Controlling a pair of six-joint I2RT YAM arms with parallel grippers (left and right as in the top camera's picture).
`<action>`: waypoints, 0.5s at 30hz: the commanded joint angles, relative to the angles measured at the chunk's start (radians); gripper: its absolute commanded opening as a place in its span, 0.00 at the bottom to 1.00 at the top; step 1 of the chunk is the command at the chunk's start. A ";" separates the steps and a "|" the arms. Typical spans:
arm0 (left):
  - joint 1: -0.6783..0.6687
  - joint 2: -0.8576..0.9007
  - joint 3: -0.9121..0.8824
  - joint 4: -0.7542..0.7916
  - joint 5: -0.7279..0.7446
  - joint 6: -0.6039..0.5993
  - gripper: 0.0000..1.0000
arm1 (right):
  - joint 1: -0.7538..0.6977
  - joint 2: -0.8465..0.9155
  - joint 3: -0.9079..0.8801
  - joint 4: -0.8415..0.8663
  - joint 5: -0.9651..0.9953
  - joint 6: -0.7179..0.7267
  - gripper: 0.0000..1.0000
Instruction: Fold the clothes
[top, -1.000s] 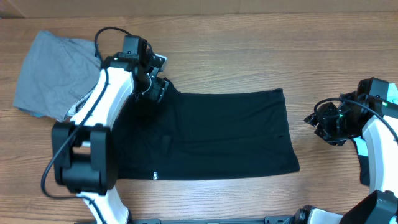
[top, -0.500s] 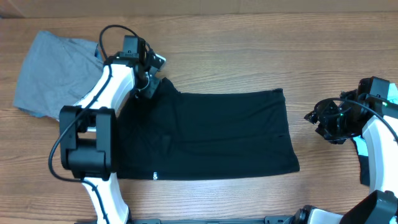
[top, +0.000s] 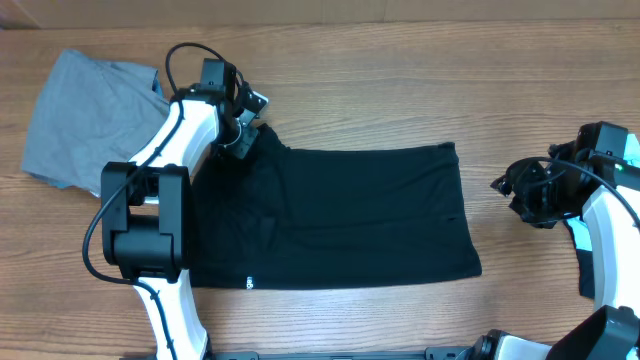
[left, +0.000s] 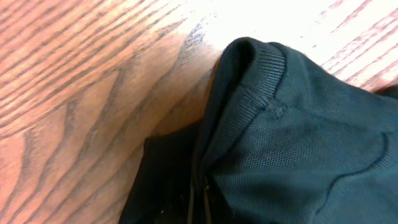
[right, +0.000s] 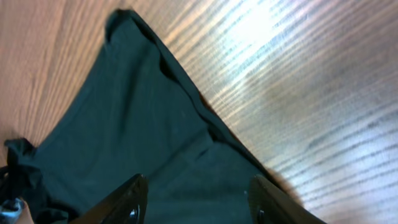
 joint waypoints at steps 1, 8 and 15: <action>0.002 -0.010 0.089 -0.066 -0.015 -0.010 0.04 | -0.002 -0.019 0.024 0.060 0.012 -0.004 0.56; 0.002 -0.011 0.181 -0.224 -0.017 -0.010 0.04 | 0.001 0.004 -0.002 0.334 -0.040 -0.031 0.53; -0.001 -0.013 0.184 -0.353 0.018 -0.014 0.04 | 0.066 0.162 -0.010 0.569 -0.095 -0.040 0.51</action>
